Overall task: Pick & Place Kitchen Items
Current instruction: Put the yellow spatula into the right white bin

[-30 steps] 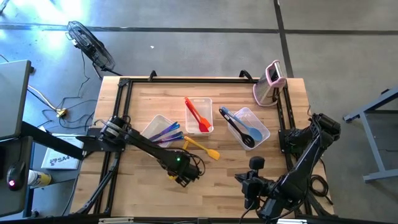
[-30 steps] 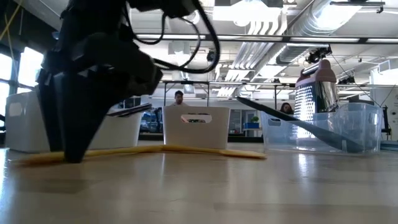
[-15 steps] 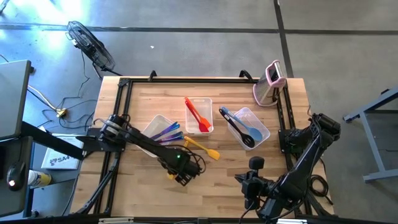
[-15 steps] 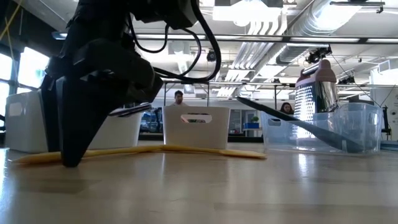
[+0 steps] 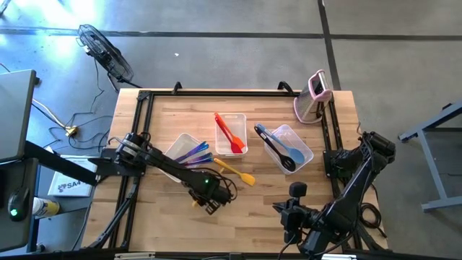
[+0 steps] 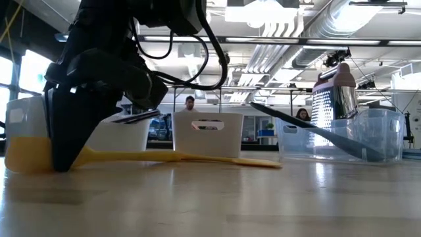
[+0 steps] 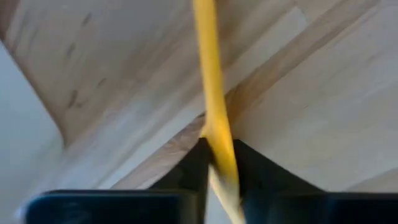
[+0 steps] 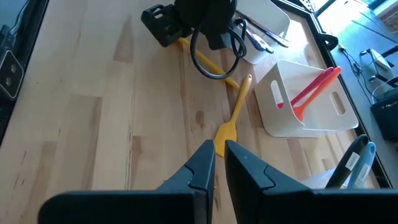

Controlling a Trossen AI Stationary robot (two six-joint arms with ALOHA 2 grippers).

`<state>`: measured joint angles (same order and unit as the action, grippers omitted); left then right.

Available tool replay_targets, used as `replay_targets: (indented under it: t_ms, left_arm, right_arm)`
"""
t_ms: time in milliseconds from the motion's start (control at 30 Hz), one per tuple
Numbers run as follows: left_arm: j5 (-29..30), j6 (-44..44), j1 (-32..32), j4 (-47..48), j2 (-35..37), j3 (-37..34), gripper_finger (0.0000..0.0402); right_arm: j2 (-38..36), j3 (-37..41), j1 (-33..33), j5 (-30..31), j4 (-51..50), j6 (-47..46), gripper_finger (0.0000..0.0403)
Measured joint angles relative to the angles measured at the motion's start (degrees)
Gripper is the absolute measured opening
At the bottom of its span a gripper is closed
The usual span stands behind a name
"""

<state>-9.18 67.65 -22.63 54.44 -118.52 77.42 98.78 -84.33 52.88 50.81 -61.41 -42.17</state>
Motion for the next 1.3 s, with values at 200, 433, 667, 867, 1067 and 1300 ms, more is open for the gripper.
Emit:
replay_targets:
  t_ms: [200,433,667,867,1067,1300]
  left_arm:
    - [1.0,-0.6,-0.1,0.6,0.0,0.0,0.0018]
    - [3.2,-2.9,-0.5,5.5,0.1,3.4,0.0015]
    - [6.9,-5.0,-1.8,14.1,0.7,15.1,0.0015]
    - [12.6,-4.6,-4.2,21.6,0.8,23.6,0.0015]
    - [25.2,-11.2,-8.4,22.9,0.9,33.0,0.0015]
    - [41.6,-27.0,-13.4,14.2,1.0,40.0,0.0015]
  right_arm:
    - [0.0,0.0,0.0,0.0,0.0,0.0,0.0029]
    - [0.0,0.0,0.0,0.2,0.0,0.0,0.0029]
    - [0.0,0.0,-0.1,0.3,0.0,0.4,0.0029]
    - [0.0,0.0,0.0,0.2,0.1,0.3,0.0029]
    - [0.0,0.0,0.3,-0.4,0.4,0.2,0.0029]
    - [0.0,0.0,0.3,1.4,2.4,0.2,0.0029]
